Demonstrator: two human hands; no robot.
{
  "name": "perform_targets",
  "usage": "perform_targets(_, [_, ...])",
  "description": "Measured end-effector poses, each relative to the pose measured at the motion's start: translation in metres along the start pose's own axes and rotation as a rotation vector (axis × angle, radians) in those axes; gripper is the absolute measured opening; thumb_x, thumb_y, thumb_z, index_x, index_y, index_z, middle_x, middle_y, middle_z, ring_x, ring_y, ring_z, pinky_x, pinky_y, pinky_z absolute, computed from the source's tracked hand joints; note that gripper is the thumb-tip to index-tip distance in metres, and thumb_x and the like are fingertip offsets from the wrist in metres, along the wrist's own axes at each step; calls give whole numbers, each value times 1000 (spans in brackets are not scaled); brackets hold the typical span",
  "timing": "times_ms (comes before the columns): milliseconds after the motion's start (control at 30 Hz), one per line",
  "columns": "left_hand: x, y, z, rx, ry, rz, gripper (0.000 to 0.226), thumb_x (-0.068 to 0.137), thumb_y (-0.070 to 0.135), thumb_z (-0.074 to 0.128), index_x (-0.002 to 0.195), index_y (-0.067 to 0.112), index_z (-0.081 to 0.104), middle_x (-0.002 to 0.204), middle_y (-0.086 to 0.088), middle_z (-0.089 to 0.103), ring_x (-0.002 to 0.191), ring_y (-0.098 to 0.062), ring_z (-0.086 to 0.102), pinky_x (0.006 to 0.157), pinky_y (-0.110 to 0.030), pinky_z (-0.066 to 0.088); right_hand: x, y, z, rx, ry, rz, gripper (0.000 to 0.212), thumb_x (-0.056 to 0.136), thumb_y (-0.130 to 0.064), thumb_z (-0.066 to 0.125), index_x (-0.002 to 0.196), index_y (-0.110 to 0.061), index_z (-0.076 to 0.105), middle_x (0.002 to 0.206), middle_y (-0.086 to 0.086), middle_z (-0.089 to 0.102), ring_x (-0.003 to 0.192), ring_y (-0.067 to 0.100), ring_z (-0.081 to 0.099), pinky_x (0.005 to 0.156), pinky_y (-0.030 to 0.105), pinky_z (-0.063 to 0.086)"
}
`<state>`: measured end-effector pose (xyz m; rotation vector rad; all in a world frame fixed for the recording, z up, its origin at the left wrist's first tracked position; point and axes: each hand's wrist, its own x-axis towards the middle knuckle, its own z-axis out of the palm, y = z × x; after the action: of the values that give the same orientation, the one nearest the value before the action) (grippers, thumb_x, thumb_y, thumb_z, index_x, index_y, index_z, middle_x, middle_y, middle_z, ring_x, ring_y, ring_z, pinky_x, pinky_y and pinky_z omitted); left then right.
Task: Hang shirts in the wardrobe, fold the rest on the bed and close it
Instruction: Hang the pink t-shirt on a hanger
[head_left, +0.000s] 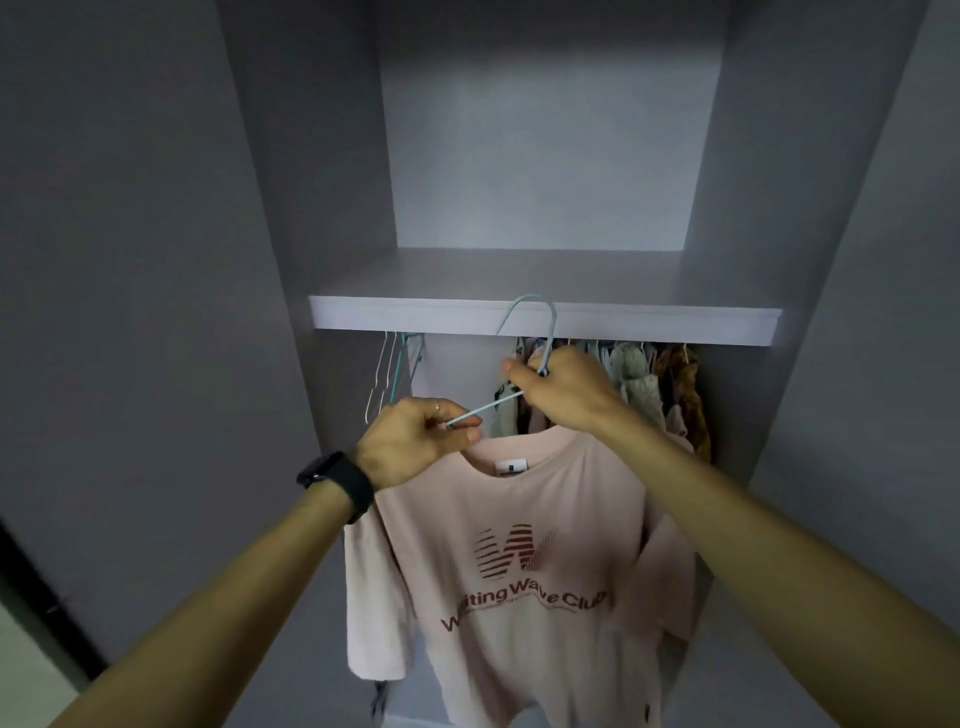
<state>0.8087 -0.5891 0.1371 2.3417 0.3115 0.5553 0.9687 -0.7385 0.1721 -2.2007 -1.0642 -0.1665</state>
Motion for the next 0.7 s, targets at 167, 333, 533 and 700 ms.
perform_targets(167, [13,21,12,7,12,83,16,96,30,66,86,21,75,74,10,74,65,-7,65,66,-15,48,-17,19,2,216,22,-100,46,94,-60,52,68,-25,66,55,-13,58,55,2,54,53,14,35])
perform_targets(333, [13,10,-9,79,85,55,16,94,30,69,83,23,78,79,13,75,75,-6,67,76,-20,50,-56,87,17,113,-38,-101,30,103,-49,44,80,-30,50,64,-3,52,58,10,52,59,35,41])
perform_targets(533, [22,45,17,246,65,61,27,101,44,50,100,21,63,87,0,70,82,-23,66,73,-37,53,-70,71,46,162,44,-209,27,104,-48,39,91,-28,52,66,-14,54,59,7,54,54,27,40])
perform_targets(700, [13,36,14,237,37,57,25,104,30,49,97,9,61,83,-10,69,83,-33,64,78,-43,51,-84,96,37,119,34,-213,53,97,-59,30,83,-15,54,64,-4,53,62,17,56,61,45,48])
